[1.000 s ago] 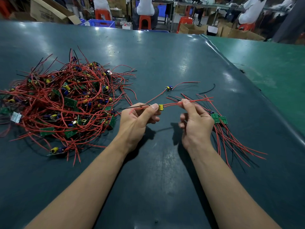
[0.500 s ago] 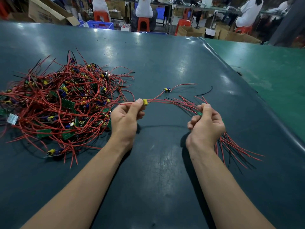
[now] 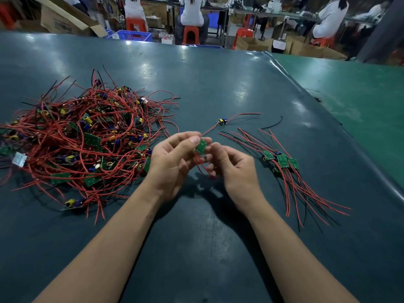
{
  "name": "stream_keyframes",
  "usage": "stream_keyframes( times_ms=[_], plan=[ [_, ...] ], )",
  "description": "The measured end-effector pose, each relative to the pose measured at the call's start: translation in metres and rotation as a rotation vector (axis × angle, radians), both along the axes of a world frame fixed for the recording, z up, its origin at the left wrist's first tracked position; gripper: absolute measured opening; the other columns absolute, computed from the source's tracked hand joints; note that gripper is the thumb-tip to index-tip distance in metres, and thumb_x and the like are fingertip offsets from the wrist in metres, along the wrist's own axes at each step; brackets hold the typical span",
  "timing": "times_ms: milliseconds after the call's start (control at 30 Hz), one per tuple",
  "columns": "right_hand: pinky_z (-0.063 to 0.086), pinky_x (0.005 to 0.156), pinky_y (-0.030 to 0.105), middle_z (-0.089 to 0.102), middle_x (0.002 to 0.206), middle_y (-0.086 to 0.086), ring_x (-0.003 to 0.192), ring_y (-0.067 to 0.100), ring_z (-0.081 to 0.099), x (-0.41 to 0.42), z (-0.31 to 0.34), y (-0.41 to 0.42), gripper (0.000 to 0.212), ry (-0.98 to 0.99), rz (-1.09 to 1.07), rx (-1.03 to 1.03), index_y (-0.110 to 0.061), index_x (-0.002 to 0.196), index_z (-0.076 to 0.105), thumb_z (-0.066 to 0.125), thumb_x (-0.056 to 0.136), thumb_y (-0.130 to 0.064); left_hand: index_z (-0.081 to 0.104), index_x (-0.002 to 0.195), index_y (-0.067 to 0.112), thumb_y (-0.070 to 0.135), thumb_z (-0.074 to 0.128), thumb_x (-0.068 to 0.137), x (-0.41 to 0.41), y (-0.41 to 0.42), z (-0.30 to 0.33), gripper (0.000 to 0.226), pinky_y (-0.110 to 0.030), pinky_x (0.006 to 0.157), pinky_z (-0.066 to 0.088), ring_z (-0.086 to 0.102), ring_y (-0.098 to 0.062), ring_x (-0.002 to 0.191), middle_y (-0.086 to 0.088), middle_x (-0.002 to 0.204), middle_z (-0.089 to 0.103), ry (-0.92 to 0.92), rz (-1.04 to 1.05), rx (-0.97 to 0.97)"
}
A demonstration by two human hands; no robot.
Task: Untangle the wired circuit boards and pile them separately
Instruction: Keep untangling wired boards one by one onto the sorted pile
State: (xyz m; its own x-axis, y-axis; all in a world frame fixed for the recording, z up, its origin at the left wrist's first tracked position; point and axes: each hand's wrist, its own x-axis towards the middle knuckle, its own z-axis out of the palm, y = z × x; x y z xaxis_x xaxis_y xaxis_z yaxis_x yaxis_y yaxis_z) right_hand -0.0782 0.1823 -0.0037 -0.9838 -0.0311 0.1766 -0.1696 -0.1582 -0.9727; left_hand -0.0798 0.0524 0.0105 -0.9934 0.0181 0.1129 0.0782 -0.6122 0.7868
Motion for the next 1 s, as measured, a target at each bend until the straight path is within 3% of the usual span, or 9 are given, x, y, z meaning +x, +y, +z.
stream_keyframes(
  times_ms=[100,200,333,433,500,600,733,900,1000],
  plan=[
    [0.041,0.045,0.020,0.062,0.063,0.000,0.049,0.010,0.049,-0.002,0.005,0.006,0.030,-0.174,0.097,-0.136,-0.016,0.080,0.078,0.062,0.079,-0.041,0.054,0.103,0.009,0.009,0.065,0.078,0.001,-0.002,0.000,0.028,-0.020,0.054,0.054,0.072,-0.018,0.065,-0.010,0.086,0.075,-0.049,-0.100,-0.062],
    [0.038,0.041,0.017,0.065,0.064,-0.003,0.050,0.010,0.050,-0.003,0.007,0.012,0.024,-0.201,0.140,-0.198,-0.017,0.081,0.080,0.067,0.077,-0.038,0.044,0.096,0.015,0.010,0.065,0.077,0.001,-0.003,-0.001,0.029,-0.020,0.050,0.050,0.070,-0.017,0.061,-0.007,0.085,0.075,-0.072,-0.178,-0.096],
    [0.031,0.041,0.017,0.056,0.056,-0.005,0.053,0.012,0.040,-0.005,0.009,0.018,0.024,-0.222,0.195,-0.185,-0.015,0.082,0.079,0.070,0.074,-0.035,0.063,0.085,0.011,0.012,0.066,0.077,0.002,-0.003,-0.002,0.008,-0.017,0.051,0.048,0.067,-0.014,0.061,-0.001,0.084,0.073,-0.036,-0.252,-0.206],
    [0.025,0.037,0.016,0.037,0.050,-0.004,0.050,0.013,0.034,-0.006,0.011,0.020,0.021,-0.284,0.210,-0.131,-0.018,0.070,0.076,0.070,0.074,-0.038,0.074,0.083,0.011,0.016,0.065,0.078,0.002,-0.003,-0.002,0.011,-0.016,0.050,0.046,0.066,-0.014,0.061,-0.004,0.085,0.073,-0.028,-0.251,-0.207],
    [0.024,0.036,0.015,0.035,0.050,-0.006,0.043,0.008,0.031,-0.005,0.012,0.023,0.020,-0.280,0.246,-0.161,-0.017,0.080,0.077,0.069,0.075,-0.035,0.074,0.086,0.009,0.019,0.063,0.079,0.003,-0.003,-0.002,0.016,-0.015,0.048,0.044,0.065,-0.013,0.061,-0.003,0.087,0.073,-0.019,-0.252,-0.199],
    [0.024,0.035,0.012,0.036,0.050,-0.009,0.040,0.004,0.030,-0.005,0.011,0.025,0.035,-0.309,0.319,-0.202,-0.014,0.103,0.073,0.071,0.073,-0.031,0.059,0.090,0.010,0.024,0.064,0.076,0.005,-0.002,0.000,0.021,-0.014,0.044,0.044,0.065,-0.011,0.060,0.003,0.082,0.072,-0.011,-0.236,-0.170],
    [0.031,0.035,0.015,0.047,0.052,-0.003,0.036,0.005,0.033,-0.005,0.008,0.018,0.017,-0.377,0.280,-0.127,-0.016,0.085,0.069,0.068,0.081,-0.032,0.056,0.085,0.011,0.027,0.066,0.071,0.005,0.000,0.002,0.023,-0.014,0.044,0.046,0.067,-0.009,0.057,0.002,0.073,0.069,-0.120,-0.110,-0.186],
    [0.035,0.034,0.017,0.050,0.051,0.001,0.032,0.008,0.037,-0.005,0.008,0.019,0.031,-0.399,0.259,-0.077,-0.014,0.071,0.063,0.068,0.078,-0.043,0.065,0.091,0.004,0.014,0.067,0.074,0.002,0.000,-0.001,0.020,-0.015,0.054,0.053,0.072,-0.016,0.068,-0.007,0.078,0.072,-0.187,-0.140,-0.106],
    [0.035,0.035,0.017,0.052,0.052,0.001,0.033,0.007,0.038,-0.005,0.009,0.022,0.031,-0.404,0.290,-0.085,-0.013,0.072,0.064,0.069,0.076,-0.043,0.064,0.091,0.008,0.015,0.068,0.072,0.002,-0.001,-0.002,0.021,-0.014,0.050,0.051,0.072,-0.015,0.067,-0.005,0.077,0.073,-0.187,-0.148,-0.123]
  ],
)
